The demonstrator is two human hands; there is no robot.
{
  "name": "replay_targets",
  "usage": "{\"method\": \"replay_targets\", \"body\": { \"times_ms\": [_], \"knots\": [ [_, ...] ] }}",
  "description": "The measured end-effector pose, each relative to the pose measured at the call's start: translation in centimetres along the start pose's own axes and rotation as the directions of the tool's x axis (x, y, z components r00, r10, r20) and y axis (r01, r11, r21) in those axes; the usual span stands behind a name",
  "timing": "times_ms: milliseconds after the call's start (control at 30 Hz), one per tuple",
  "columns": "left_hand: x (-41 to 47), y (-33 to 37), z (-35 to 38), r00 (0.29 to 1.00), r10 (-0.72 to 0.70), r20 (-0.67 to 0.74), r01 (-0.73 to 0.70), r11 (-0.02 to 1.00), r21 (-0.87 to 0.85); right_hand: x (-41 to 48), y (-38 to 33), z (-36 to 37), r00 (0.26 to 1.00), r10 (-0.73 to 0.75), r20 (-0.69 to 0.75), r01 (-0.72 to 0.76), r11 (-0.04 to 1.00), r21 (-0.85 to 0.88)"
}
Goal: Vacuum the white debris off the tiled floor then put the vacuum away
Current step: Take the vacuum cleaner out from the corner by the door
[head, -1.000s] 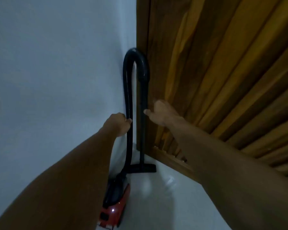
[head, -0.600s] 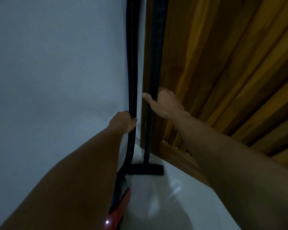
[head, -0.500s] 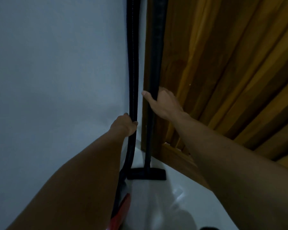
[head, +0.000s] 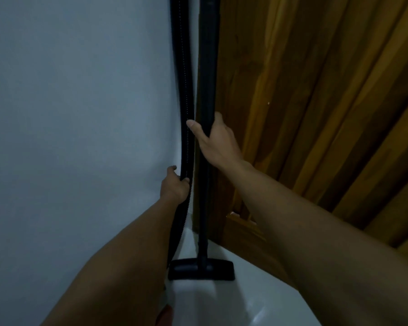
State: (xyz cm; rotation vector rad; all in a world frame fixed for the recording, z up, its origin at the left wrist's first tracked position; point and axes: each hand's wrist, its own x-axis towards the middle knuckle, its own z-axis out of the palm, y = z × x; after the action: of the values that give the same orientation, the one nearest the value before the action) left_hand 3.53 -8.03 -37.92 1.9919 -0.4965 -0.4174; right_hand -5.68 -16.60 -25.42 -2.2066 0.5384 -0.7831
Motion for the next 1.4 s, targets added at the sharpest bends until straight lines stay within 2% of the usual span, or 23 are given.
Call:
{"method": "replay_targets", "body": {
  "times_ms": [133, 267, 433, 567, 767, 967, 1167, 1400],
  "knots": [
    [0.4, -0.1, 0.0, 0.998, 0.002, 0.056, 0.003, 0.996, -0.089, -0.8, -0.4, 1.1, 0.997, -0.026, -0.072, 0.036, 0.989, 0.145],
    [0.3, 0.5, -0.3, 0.992, -0.018, 0.128, 0.041, 0.983, -0.179, -1.3, -0.5, 2.6, 0.992, -0.017, -0.126, 0.039, 0.984, 0.174],
    [-0.6, 1.1, -0.6, 0.974, 0.083, 0.212, -0.035, 0.975, -0.220, -1.6, -1.2, 3.8, 0.980, -0.029, -0.194, 0.073, 0.972, 0.224],
    [-1.1, 0.7, -0.6, 0.969, 0.147, 0.198, -0.102, 0.969, -0.223, -1.8, -1.4, 3.9, 0.974, -0.066, -0.217, 0.100, 0.984, 0.150],
    [-1.4, -0.1, -1.0, 0.961, 0.216, 0.176, -0.181, 0.964, -0.195, -2.3, -0.9, 4.6, 0.943, -0.209, -0.260, 0.181, 0.975, -0.128],
    [-1.8, -1.3, -1.1, 0.954, 0.254, 0.160, -0.220, 0.954, -0.204, -1.5, 0.5, 6.2, 0.917, -0.212, -0.339, 0.150, 0.968, -0.200],
    [-2.3, -3.2, -0.1, 0.937, 0.247, 0.248, -0.219, 0.967, -0.134, -1.2, 0.9, 6.3, 0.902, -0.206, -0.380, 0.129, 0.968, -0.216],
    [-3.4, -5.5, 1.9, 0.954, 0.271, 0.130, -0.257, 0.960, -0.114, -1.6, 1.8, 6.9, 0.867, -0.231, -0.442, 0.169, 0.970, -0.176]
  ]
}}
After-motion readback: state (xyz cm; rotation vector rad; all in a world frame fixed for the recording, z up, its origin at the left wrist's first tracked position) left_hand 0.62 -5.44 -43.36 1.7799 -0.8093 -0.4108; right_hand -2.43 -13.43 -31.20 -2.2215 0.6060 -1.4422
